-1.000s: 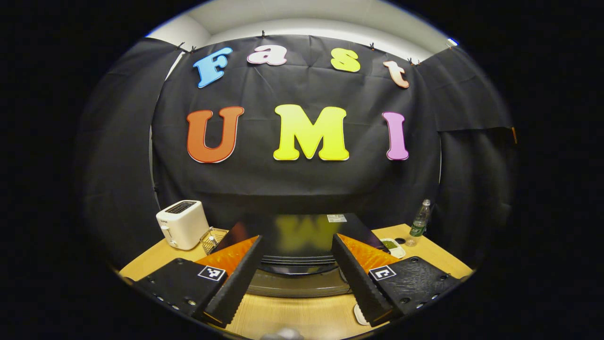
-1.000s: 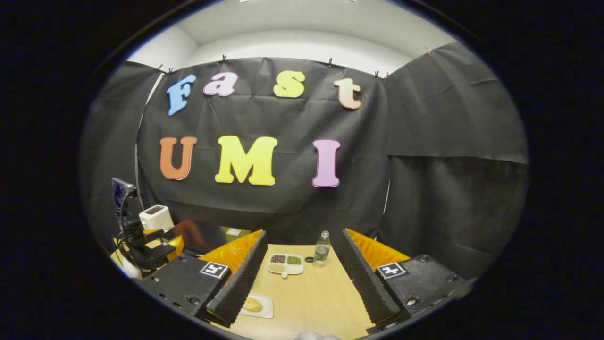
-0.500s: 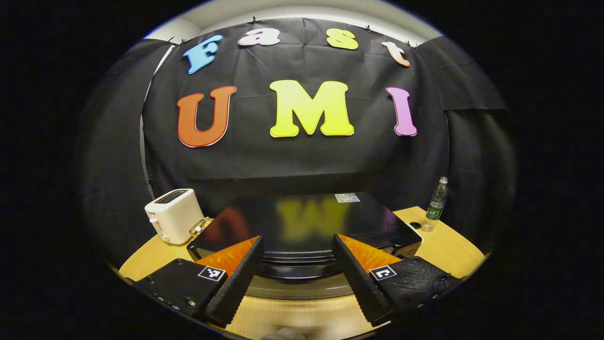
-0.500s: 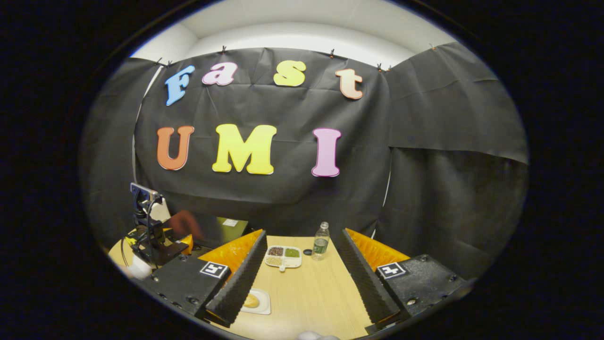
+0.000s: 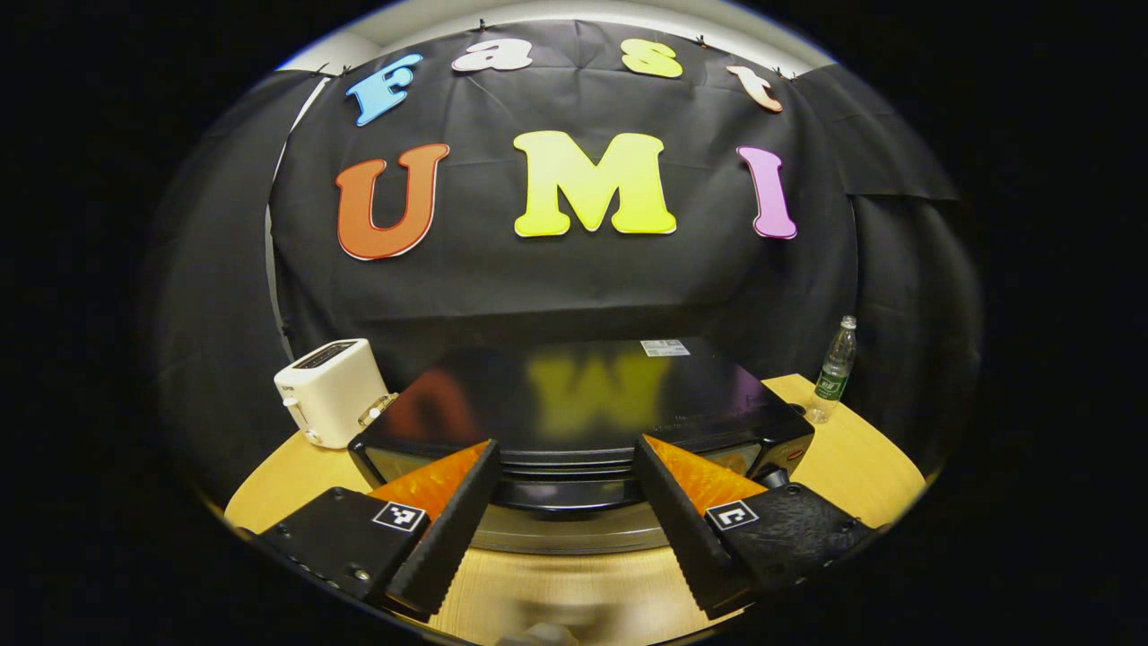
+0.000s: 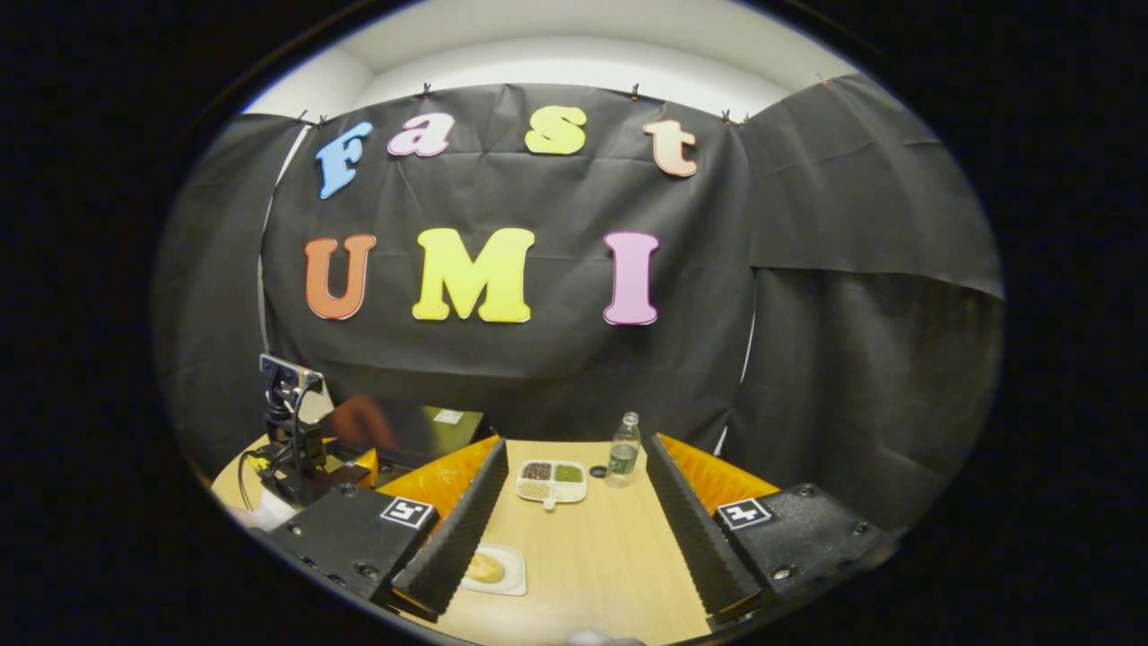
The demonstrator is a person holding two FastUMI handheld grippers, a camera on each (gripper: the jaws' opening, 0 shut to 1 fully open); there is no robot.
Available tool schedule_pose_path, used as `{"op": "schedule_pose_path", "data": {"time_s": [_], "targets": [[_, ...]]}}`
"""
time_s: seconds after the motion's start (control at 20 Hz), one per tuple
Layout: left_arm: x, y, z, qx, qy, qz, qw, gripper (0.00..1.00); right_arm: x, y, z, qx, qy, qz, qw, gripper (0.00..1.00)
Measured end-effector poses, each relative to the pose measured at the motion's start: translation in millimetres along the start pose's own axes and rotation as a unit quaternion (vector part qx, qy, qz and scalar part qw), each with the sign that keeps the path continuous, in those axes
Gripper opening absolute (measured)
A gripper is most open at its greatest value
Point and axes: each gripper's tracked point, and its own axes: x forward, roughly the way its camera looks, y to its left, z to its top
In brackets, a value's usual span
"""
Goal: Open the electric oven with the left hand, put the food in, and close the electric oven.
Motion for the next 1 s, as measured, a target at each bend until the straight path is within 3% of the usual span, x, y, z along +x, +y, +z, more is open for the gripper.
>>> {"op": "schedule_pose_path", "data": {"time_s": [1.0], "targets": [[-71.5, -1.8, -53.8, 0.004, 0.031, -0.004, 1.0, 0.98, -19.1, 10.6, -25.3, 0.006, 0.017, 0.024, 1.0, 0.99]]}}
